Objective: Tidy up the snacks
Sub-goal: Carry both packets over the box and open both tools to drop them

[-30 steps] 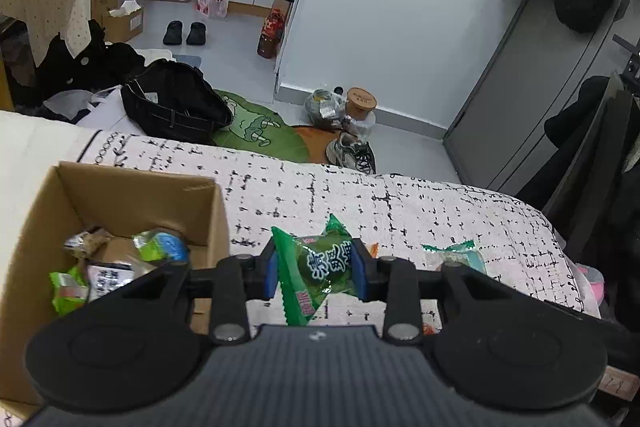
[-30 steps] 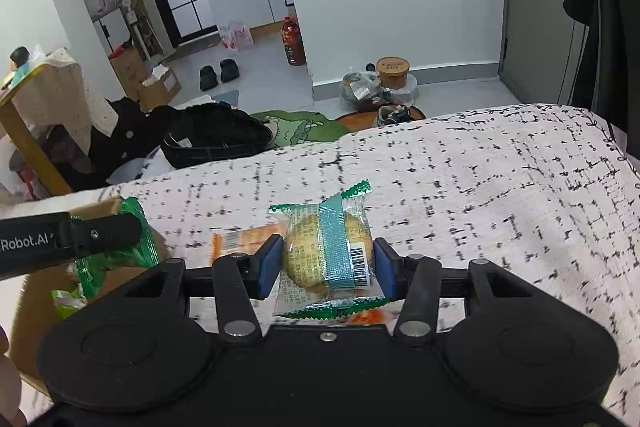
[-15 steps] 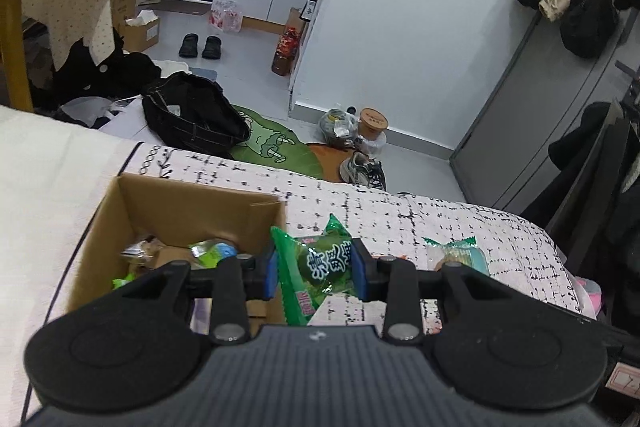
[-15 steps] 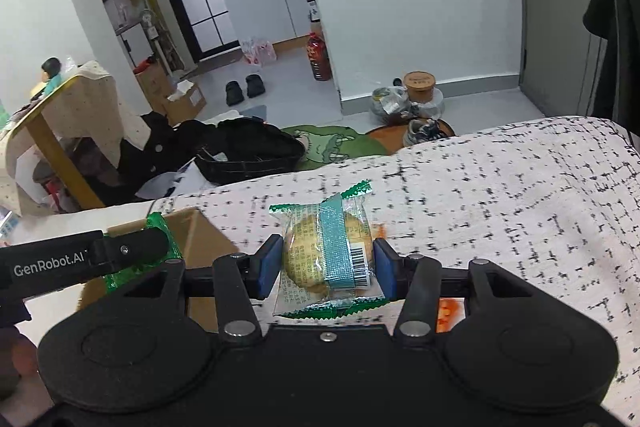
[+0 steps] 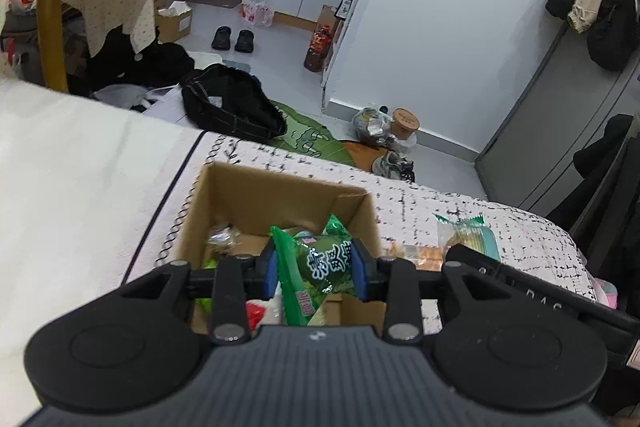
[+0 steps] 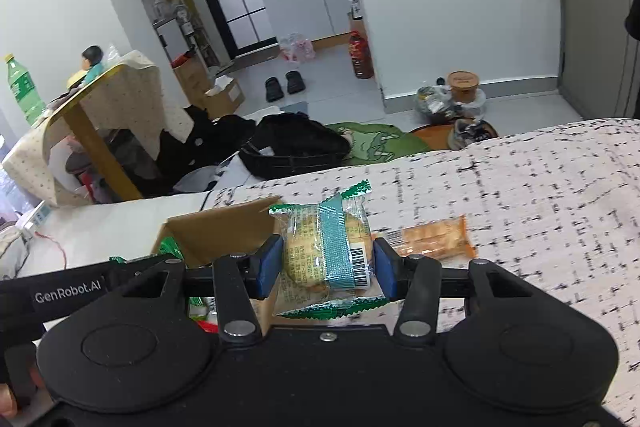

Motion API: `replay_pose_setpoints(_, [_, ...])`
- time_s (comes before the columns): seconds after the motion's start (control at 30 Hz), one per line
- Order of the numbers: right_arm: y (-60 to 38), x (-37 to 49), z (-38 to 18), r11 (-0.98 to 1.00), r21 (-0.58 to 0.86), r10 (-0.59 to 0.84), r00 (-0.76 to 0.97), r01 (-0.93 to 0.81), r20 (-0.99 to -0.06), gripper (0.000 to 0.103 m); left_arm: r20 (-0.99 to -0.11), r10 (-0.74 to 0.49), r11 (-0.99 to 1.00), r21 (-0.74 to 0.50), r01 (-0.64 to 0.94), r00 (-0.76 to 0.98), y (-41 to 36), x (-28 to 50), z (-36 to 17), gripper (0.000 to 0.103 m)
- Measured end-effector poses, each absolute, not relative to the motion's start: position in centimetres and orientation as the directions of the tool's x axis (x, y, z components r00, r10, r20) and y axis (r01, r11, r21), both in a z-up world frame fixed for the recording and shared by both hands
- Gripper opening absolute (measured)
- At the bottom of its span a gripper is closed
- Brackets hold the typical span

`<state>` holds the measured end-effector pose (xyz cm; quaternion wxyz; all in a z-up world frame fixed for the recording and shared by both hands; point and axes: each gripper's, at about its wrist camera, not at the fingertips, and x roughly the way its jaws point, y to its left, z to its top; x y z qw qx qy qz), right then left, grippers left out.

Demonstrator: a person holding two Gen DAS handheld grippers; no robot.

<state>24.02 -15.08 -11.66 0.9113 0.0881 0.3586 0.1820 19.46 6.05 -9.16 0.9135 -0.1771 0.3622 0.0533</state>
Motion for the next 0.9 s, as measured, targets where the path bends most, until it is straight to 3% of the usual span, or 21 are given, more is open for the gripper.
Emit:
replay_pose_setpoints(0.3, [-12.1,23.0,-11.8,0.9,0.297,0.437,0.646,-0.32,-0.626,0.048,-0.72,-0.027,0.912,-0.302,-0.278,0.693,8.3,18.0,-10.2,0.035])
replay_pose_setpoints(0.8, [-8.9,24.2,-10.8,0.879,0.303,0.477,0.643,-0.369,-0.599,0.049,-0.694,0.01,0.892,-0.318,-0.32,0.72,10.5,17.3,-9.2,0.047])
replay_pose_setpoints(0.87, [-8.6,24.5,-10.5,0.869,0.316,0.495,0.648,-0.381,-0.579,0.053,-0.691,0.016,0.891,-0.318,-0.324,0.722,10.6,17.2,-9.2,0.048])
replay_pose_setpoints(0.9, [-8.6,24.6,-10.5,0.868,0.319,0.496,0.654,-0.38,-0.571,0.064,-0.69,0.017,0.89,-0.319,-0.326,0.723,10.7,17.3,-9.2,0.048])
